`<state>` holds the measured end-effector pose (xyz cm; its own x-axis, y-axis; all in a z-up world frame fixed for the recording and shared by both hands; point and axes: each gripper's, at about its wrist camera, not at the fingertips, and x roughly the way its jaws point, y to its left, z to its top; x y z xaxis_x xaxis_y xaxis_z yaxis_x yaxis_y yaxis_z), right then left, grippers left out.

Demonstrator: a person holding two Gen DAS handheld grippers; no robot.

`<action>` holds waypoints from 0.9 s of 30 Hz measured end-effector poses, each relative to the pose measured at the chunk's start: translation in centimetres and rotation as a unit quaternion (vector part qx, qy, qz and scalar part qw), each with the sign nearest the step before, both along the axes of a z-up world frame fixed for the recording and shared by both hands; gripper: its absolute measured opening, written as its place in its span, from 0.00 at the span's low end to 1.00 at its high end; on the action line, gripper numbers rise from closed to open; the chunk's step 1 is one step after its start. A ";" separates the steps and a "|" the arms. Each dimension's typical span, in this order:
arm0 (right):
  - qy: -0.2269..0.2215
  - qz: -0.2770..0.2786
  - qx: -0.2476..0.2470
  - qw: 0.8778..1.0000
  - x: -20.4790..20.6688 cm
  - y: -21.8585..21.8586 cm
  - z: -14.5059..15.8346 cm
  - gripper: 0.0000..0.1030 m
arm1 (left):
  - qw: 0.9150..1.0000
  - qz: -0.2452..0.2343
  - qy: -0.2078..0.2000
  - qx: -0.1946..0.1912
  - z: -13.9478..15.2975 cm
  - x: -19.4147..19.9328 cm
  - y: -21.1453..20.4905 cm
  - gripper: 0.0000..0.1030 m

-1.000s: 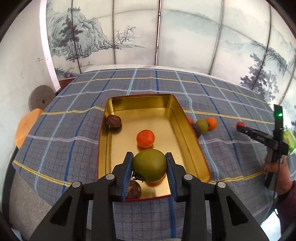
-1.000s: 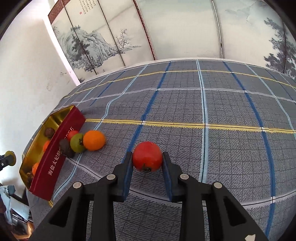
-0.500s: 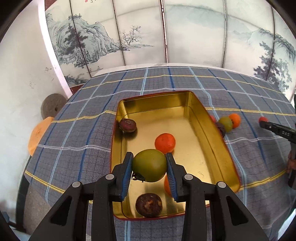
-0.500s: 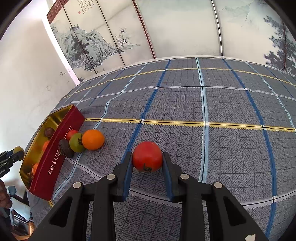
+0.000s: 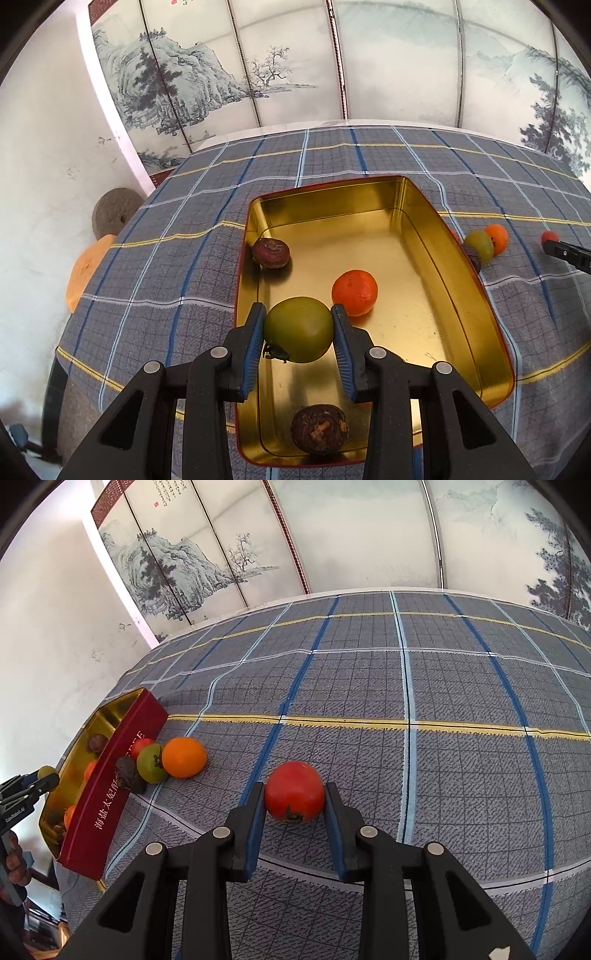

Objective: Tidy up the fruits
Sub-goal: 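Lower the green persimmon into the tray with the left gripper while the right gripper grasps a red tomato, then carry the red tomato into the tin tray and open the right gripper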

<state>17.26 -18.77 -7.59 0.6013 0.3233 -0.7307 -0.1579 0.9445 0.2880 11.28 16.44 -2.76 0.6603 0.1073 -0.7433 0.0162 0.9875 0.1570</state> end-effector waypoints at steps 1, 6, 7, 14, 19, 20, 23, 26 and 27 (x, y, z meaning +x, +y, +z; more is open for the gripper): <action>0.000 0.000 0.000 1.000 0.0 0.0 0.0 0.28 | 1.000 0.001 0.000 0.001 -0.1 0.1 0.1 0.36; 0.001 0.000 -0.001 1.000 0.0 0.0 -0.1 0.28 | 1.000 0.008 0.003 0.021 -0.4 0.6 0.0 0.38; 0.001 0.000 -0.001 1.000 0.0 0.0 -0.1 0.28 | 1.000 0.008 0.000 0.023 -0.4 0.6 0.0 0.39; 0.002 -0.002 -0.002 1.000 0.0 0.1 -0.4 0.28 | 0.999 0.016 -0.020 0.031 0.4 0.4 0.2 0.58; 0.004 -0.002 -0.002 1.000 0.1 0.2 -0.4 0.28 | 0.999 0.019 -0.021 0.026 1.0 -0.1 0.2 0.61; 0.003 -0.002 -0.002 1.000 0.1 0.2 -0.4 0.28 | 0.999 0.019 -0.021 0.027 1.1 -0.3 0.1 0.63; -0.001 -0.001 -0.006 1.000 0.0 0.3 -0.3 0.28 | 0.999 0.018 -0.023 0.026 1.5 -1.0 0.0 0.66; -0.003 0.000 -0.013 1.000 -0.2 0.5 -0.2 0.28 | 0.999 0.020 -0.026 0.024 2.0 -1.7 -0.2 0.67; -0.004 0.000 -0.012 1.000 -0.4 0.5 -0.2 0.28 | 0.999 0.019 -0.027 0.022 2.2 -1.9 -0.2 0.68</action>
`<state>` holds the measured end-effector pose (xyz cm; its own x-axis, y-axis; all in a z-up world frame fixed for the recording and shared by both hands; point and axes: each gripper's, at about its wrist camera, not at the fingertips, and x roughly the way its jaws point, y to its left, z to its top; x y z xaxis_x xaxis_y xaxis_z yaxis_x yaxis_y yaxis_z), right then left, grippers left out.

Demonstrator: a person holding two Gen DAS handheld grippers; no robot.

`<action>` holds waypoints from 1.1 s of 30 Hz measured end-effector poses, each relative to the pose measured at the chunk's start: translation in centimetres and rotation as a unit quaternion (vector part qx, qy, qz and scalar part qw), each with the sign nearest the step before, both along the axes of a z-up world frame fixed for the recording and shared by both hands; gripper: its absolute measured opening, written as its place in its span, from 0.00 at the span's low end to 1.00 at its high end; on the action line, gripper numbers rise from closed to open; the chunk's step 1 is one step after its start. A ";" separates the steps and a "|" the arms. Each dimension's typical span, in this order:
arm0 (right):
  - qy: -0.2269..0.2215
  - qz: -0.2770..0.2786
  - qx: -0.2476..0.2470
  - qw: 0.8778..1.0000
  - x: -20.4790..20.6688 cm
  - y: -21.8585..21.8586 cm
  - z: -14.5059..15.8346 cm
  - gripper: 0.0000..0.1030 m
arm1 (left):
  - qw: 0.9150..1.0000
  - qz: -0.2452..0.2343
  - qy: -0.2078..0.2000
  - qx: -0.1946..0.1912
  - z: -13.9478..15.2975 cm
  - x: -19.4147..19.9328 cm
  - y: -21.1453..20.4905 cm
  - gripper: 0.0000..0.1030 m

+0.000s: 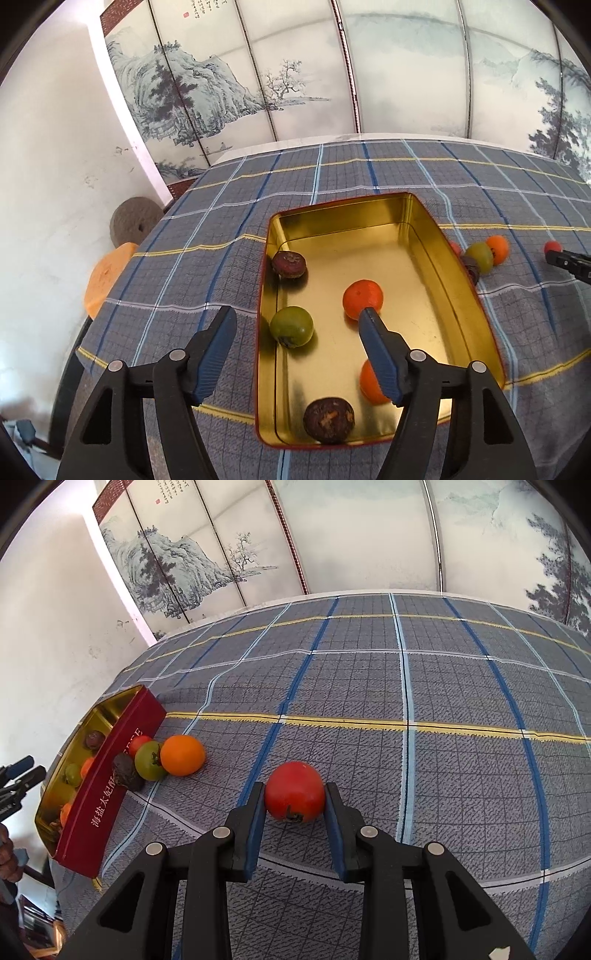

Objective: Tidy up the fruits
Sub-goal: 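Carry the red tomato into the tin tray and open the right gripper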

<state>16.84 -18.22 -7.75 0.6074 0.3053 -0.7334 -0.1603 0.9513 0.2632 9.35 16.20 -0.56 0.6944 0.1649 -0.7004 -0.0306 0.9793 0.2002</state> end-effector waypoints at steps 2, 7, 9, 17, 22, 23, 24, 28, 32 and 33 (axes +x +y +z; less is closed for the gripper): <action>-0.002 -0.001 0.002 1.000 -0.4 0.1 0.2 0.28 | 1.000 -0.001 -0.003 -0.001 0.4 -0.5 -0.1 0.69; -0.020 0.006 0.020 1.000 -1.8 0.7 2.1 0.28 | 1.000 -0.004 -0.012 -0.005 1.3 -1.7 -0.5 0.71; -0.030 0.015 0.028 0.999 -2.4 1.6 3.2 0.28 | 1.000 -0.004 -0.014 -0.007 1.4 -2.2 -0.5 0.71; -0.062 0.090 0.038 0.993 -4.4 7.9 6.9 0.28 | 1.000 0.002 -0.010 -0.024 1.5 -4.6 0.6 0.72; -0.065 0.142 0.039 0.987 -4.9 12.5 7.9 0.28 | 1.000 0.007 -0.017 -0.018 1.7 -5.8 1.5 0.72; -0.063 0.152 0.037 0.986 -4.8 13.4 7.9 0.28 | 1.000 0.010 -0.018 -0.018 1.7 -6.0 1.7 0.72; -0.061 0.162 0.034 0.984 -4.8 14.4 7.8 0.28 | 1.000 0.013 -0.018 -0.019 1.7 -6.2 2.0 0.73; -0.052 0.194 0.018 0.980 -4.5 17.8 7.2 0.28 | 0.999 0.024 -0.014 -0.027 1.7 -6.7 3.2 0.74; -0.038 0.205 0.006 0.978 -3.6 20.3 6.1 0.28 | 0.999 0.033 -0.016 -0.026 1.8 -7.2 4.1 0.75; -0.036 0.207 0.004 0.978 -3.4 20.6 6.0 0.28 | 0.999 0.034 -0.017 -0.025 1.8 -7.3 4.2 0.75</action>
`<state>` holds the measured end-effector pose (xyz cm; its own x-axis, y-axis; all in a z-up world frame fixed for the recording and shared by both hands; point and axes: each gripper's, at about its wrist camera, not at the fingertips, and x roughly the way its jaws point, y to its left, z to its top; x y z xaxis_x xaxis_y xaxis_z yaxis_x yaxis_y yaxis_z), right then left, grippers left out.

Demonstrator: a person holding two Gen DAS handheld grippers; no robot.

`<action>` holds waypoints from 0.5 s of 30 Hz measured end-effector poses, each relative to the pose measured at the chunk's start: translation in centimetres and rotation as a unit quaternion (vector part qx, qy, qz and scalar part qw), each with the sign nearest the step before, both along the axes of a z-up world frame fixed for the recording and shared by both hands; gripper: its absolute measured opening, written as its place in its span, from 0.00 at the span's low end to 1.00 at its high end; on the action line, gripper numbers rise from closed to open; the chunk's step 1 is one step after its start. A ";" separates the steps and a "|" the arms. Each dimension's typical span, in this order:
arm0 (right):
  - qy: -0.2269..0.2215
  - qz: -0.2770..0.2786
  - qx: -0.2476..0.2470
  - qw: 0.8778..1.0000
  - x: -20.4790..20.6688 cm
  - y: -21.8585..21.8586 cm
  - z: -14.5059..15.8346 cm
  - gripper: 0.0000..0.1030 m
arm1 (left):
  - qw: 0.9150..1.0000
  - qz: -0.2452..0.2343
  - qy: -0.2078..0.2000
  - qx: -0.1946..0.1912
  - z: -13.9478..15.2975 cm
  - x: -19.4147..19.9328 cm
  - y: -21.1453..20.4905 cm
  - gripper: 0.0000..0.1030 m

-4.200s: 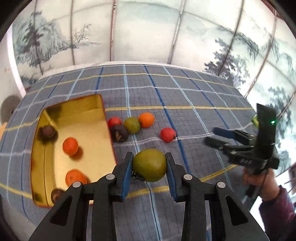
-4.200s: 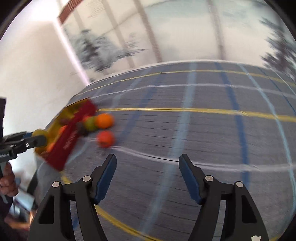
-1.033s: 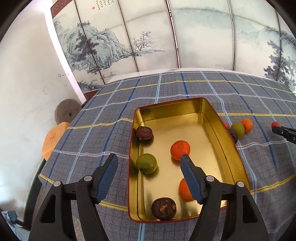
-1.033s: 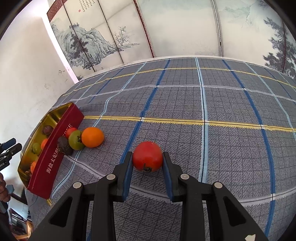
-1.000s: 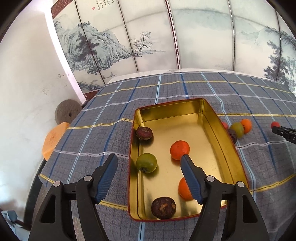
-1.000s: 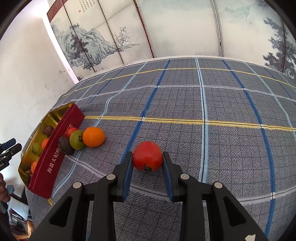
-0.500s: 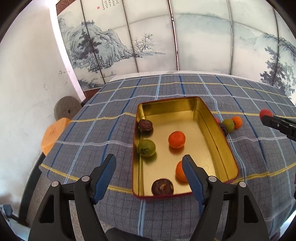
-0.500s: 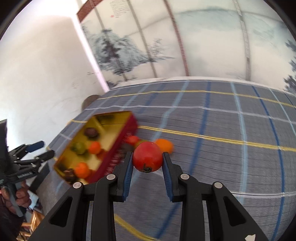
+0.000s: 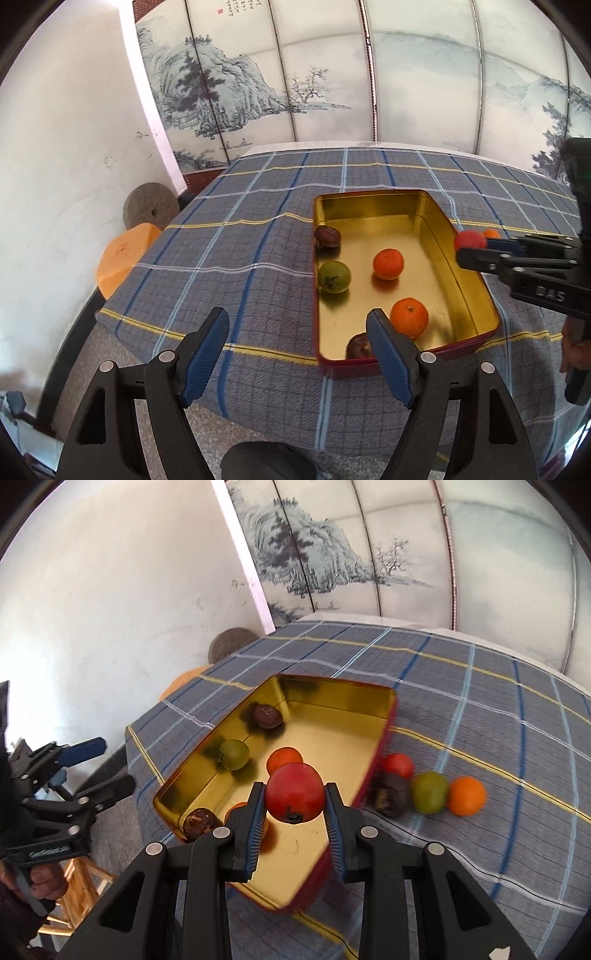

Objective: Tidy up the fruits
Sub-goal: 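Carry the red tomato into the tin tray and open the right gripper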

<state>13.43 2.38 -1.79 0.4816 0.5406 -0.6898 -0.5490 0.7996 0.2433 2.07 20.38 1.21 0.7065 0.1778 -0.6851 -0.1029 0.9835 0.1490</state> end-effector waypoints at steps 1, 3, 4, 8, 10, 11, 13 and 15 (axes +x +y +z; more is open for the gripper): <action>0.003 0.001 -0.003 1.000 0.3 0.3 -0.2 0.28 | 1.000 0.001 -0.001 0.001 0.0 -0.1 0.1 0.76; 0.006 0.000 -0.011 1.000 0.7 0.8 -0.6 0.28 | 1.000 0.003 -0.004 0.005 0.1 -0.3 0.2 0.76; 0.008 -0.002 -0.016 1.000 1.0 1.1 -0.8 0.28 | 1.000 0.004 -0.006 0.007 0.1 -0.4 0.3 0.76; 0.014 -0.008 -0.029 0.999 1.7 1.7 -1.5 0.28 | 1.000 0.004 -0.006 0.008 0.1 -0.6 0.5 0.82; 0.018 -0.011 -0.033 0.999 2.0 1.9 -1.8 0.28 | 1.000 0.004 -0.009 0.010 0.1 -0.7 0.5 0.83; 0.019 -0.012 -0.035 0.999 2.1 1.9 -1.9 0.28 | 1.000 0.003 -0.009 0.010 0.1 -0.8 0.6 0.83; 0.020 -0.015 -0.039 0.999 2.3 2.1 -2.1 0.29 | 1.000 0.003 -0.009 0.009 0.1 -0.8 0.6 0.83; 0.021 -0.017 -0.039 0.999 2.4 2.2 -2.3 0.30 | 1.000 0.004 -0.009 0.010 0.1 -0.8 0.5 0.83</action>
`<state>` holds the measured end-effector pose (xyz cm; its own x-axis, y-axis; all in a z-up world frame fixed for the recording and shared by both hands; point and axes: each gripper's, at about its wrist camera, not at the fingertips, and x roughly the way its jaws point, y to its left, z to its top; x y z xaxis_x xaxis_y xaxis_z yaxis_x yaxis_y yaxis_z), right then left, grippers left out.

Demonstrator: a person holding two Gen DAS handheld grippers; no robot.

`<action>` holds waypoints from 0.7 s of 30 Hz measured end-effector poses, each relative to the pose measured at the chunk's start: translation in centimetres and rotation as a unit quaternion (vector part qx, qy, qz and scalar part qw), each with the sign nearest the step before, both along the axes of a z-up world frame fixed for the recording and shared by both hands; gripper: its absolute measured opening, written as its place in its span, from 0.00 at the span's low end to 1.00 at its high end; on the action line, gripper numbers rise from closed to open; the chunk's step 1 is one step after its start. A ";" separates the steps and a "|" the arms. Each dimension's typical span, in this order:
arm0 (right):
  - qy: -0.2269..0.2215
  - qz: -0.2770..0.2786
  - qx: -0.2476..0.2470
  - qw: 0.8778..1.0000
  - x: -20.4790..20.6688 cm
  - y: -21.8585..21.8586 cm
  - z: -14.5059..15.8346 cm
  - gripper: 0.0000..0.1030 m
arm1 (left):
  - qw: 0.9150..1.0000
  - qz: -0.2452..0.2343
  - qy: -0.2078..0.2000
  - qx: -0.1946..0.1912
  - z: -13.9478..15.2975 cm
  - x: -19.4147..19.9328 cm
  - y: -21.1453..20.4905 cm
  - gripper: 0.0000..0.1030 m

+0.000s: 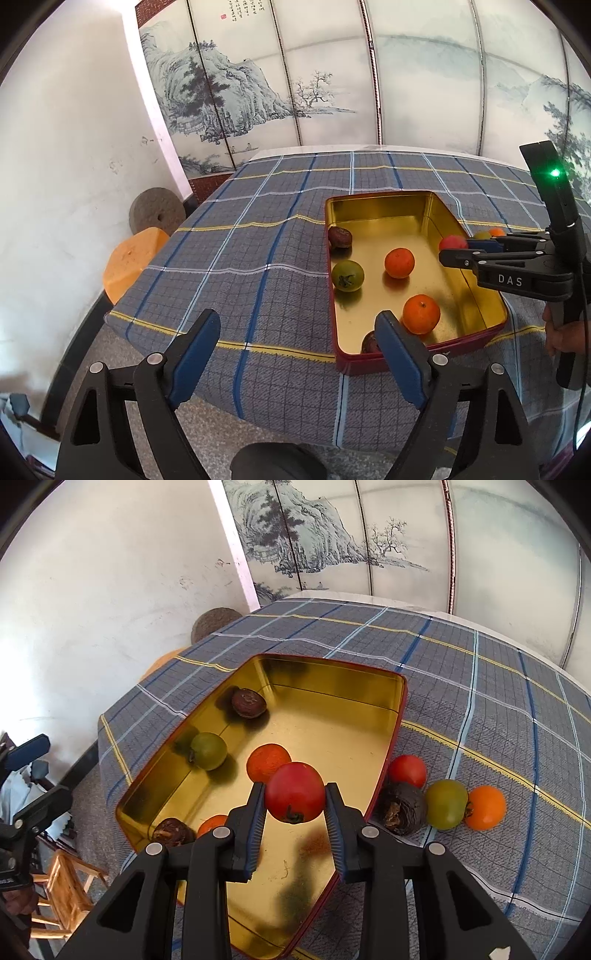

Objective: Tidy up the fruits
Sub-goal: 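Carry the red tomato into the tin tray and open the right gripper, then grasp the brown dried fruit beside the tray with the right gripper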

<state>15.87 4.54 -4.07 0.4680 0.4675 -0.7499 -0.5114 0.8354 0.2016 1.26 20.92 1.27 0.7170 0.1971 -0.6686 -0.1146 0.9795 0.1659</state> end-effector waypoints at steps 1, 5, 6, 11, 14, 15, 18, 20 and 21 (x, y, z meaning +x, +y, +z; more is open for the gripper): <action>0.000 -0.001 0.003 1.000 0.0 0.0 0.1 0.30 | 1.000 0.001 0.000 0.000 0.0 -0.1 0.0 0.84; -0.006 -0.002 0.013 1.000 0.0 0.1 0.6 0.30 | 1.000 0.003 0.007 -0.004 -0.3 -0.1 0.3 0.84; -0.008 -0.003 0.016 1.000 0.0 0.0 0.9 0.31 | 1.000 0.004 0.009 -0.003 -0.3 -0.1 0.3 0.84; -0.031 -0.017 0.041 0.999 -1.0 -2.0 2.5 0.33 | 1.000 0.004 0.010 0.000 -0.3 -0.2 0.4 0.84; -0.045 -0.037 0.044 0.997 -2.1 -4.5 3.0 0.33 | 1.000 0.002 0.008 0.001 -0.3 -0.3 0.5 0.84; -0.046 -0.049 0.043 0.997 -2.4 -5.8 3.0 0.33 | 1.000 0.001 0.008 0.000 -0.3 -0.3 0.5 0.84; -0.033 -0.081 0.029 0.996 -3.0 -9.6 2.1 0.34 | 1.000 -0.003 0.012 -0.008 -0.6 -0.2 0.4 0.84; -0.019 -0.089 0.025 0.996 -3.0 -11.0 1.4 0.35 | 1.000 -0.008 0.017 -0.012 -0.8 0.1 0.0 0.84; -0.008 -0.092 0.027 0.995 -2.9 -11.7 0.9 0.35 | 1.000 -0.011 0.019 -0.013 -0.9 0.1 -0.2 0.84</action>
